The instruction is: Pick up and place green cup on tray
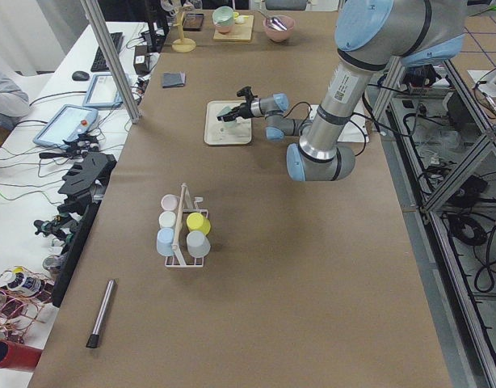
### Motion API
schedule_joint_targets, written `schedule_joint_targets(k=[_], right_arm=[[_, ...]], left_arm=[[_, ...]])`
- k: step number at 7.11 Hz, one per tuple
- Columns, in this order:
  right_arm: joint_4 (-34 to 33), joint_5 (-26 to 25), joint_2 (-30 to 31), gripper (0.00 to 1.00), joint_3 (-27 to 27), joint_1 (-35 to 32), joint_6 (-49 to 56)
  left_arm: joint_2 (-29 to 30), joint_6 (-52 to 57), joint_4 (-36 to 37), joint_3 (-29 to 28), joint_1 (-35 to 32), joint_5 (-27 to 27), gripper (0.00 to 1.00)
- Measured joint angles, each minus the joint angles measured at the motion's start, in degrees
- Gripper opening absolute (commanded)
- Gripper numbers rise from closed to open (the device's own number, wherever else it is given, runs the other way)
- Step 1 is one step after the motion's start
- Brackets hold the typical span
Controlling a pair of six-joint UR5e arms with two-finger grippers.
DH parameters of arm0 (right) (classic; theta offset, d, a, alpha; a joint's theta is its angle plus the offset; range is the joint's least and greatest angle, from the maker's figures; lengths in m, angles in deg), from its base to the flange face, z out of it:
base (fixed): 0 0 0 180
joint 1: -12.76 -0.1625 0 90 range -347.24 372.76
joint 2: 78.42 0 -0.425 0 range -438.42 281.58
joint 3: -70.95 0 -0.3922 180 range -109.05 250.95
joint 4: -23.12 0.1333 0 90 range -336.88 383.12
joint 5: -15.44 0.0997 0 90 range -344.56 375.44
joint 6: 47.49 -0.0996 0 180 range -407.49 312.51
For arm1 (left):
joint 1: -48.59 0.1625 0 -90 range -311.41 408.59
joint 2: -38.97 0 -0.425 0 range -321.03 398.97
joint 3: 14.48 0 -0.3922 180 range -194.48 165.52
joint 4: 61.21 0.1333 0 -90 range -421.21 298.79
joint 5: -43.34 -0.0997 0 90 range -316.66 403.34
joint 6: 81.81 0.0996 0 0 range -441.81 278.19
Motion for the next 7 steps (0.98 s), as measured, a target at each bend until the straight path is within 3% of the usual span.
schedule_joint_targets(k=[7], right_arm=[[-0.97,-1.08,0.28,1.00,-0.30,-1.05,0.11]], left_arm=[[-0.18,0.10,-0.05,0.85,0.39,0.00,0.80]])
